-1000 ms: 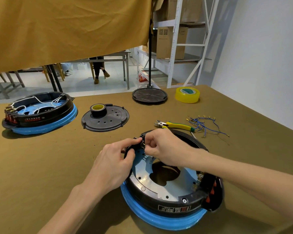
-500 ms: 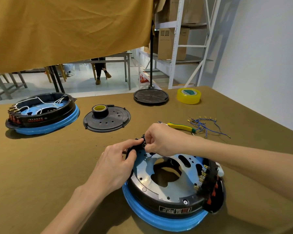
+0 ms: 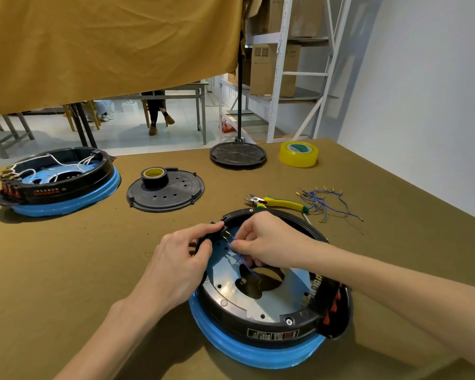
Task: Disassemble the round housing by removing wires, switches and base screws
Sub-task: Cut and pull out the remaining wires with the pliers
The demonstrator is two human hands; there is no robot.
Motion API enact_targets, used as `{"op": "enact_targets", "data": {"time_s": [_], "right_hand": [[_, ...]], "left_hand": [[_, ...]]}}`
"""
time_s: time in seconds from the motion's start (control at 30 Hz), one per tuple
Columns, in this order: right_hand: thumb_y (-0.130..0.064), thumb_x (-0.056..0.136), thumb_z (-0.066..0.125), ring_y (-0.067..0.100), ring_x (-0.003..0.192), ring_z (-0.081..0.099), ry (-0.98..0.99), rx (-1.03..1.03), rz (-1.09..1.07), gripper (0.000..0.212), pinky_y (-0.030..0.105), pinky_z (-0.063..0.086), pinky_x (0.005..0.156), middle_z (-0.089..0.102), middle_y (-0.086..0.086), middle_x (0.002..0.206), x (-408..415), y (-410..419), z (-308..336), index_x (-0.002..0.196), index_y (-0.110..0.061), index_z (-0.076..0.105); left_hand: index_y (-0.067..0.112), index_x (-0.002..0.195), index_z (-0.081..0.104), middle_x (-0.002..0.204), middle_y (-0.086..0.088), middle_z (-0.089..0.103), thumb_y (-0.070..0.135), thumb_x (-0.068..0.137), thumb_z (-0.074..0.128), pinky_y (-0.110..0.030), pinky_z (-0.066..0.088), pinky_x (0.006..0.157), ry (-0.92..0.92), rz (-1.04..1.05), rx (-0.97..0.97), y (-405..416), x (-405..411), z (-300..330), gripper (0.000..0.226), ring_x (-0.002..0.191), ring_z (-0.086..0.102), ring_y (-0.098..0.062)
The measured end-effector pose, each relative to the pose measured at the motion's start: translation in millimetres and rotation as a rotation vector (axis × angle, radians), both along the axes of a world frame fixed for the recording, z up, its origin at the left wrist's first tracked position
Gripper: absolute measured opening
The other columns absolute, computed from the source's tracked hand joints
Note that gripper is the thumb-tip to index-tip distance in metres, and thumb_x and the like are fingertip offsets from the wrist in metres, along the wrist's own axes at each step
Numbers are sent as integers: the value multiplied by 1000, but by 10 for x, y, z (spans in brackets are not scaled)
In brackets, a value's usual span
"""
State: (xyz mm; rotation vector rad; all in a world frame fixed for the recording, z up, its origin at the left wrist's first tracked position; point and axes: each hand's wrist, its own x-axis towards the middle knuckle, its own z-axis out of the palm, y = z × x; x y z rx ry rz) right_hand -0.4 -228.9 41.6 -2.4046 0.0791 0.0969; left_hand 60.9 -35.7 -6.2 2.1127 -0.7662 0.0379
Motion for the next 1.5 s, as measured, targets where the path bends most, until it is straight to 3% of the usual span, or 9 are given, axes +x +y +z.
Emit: {"op": "enact_targets", "data": {"time_s": [0.17, 0.43, 0.7, 0.83, 0.93, 1.03, 1.17, 1.33, 1.5], "right_hand": [[-17, 102, 52, 11, 50, 61, 186, 83, -64, 25, 20, 43, 43, 71, 3, 67, 11, -45, 137, 95, 0, 69], [-19, 104, 53, 9, 54, 56, 94, -154, 23, 19, 22, 47, 56, 65, -5, 63, 48, -34, 223, 92, -16, 67], [-7, 93, 65, 17, 58, 66, 393, 311, 49, 11, 22, 51, 53, 72, 6, 77, -68, -94, 105, 92, -12, 55], [-13, 89, 72, 17, 65, 68, 156, -36, 15, 27, 37, 58, 63, 75, 4, 85, -118, -197, 141, 106, -17, 51], [-16, 86, 75, 11, 76, 65, -139, -213, 41, 22, 37, 56, 72, 68, -5, 88, -201, -161, 177, 90, -25, 55], [-37, 93, 68, 11, 89, 59, -160, -288, 78, 11, 37, 52, 80, 60, -9, 95, -269, 20, 168, 89, -28, 63], [-56, 97, 56, 18, 103, 55, -94, -527, -14, 41, 40, 51, 86, 55, -2, 112, -258, 188, 103, 92, -20, 74], [-43, 100, 54, 20, 108, 48, -185, -605, -10, 30, 33, 43, 86, 54, -1, 118, -228, 259, 8, 106, -20, 73], [-29, 93, 58, 18, 97, 47, -306, -443, -27, 20, 29, 38, 80, 53, -2, 103, -232, 215, 18, 78, -16, 63]], "left_hand": [[50, 134, 60, 127, 25, 62, 28, 105, 49, -18, 47, 84, 10, -2, 1, -3, -14, 10, 38, 112, 52, 12], [53, 134, 58, 123, 33, 56, 30, 105, 49, -11, 41, 80, 15, 4, 6, -7, -19, -16, 38, 110, 46, 22], [51, 136, 57, 120, 38, 55, 31, 104, 49, -11, 41, 79, -3, 2, 2, 9, -22, -39, 39, 115, 41, 27], [52, 135, 57, 123, 35, 56, 31, 104, 49, -13, 42, 81, 9, 9, -7, 7, -26, -34, 39, 114, 43, 24], [52, 135, 58, 122, 35, 57, 29, 104, 49, -13, 43, 81, 18, 11, -14, 3, -46, -21, 39, 114, 46, 20], [51, 134, 59, 124, 32, 59, 29, 104, 49, -20, 49, 87, 28, 5, -25, 9, -57, -10, 39, 117, 49, 13], [51, 135, 59, 126, 33, 60, 28, 105, 49, -24, 49, 91, 36, 2, -34, 10, -60, -5, 39, 118, 50, 10], [53, 132, 60, 120, 38, 58, 29, 104, 49, -22, 52, 88, 37, 1, -43, 16, -71, -11, 38, 113, 49, 18], [52, 133, 60, 121, 32, 62, 30, 104, 49, -27, 57, 87, 31, -1, -42, 21, -67, 0, 38, 110, 51, 17]]}}
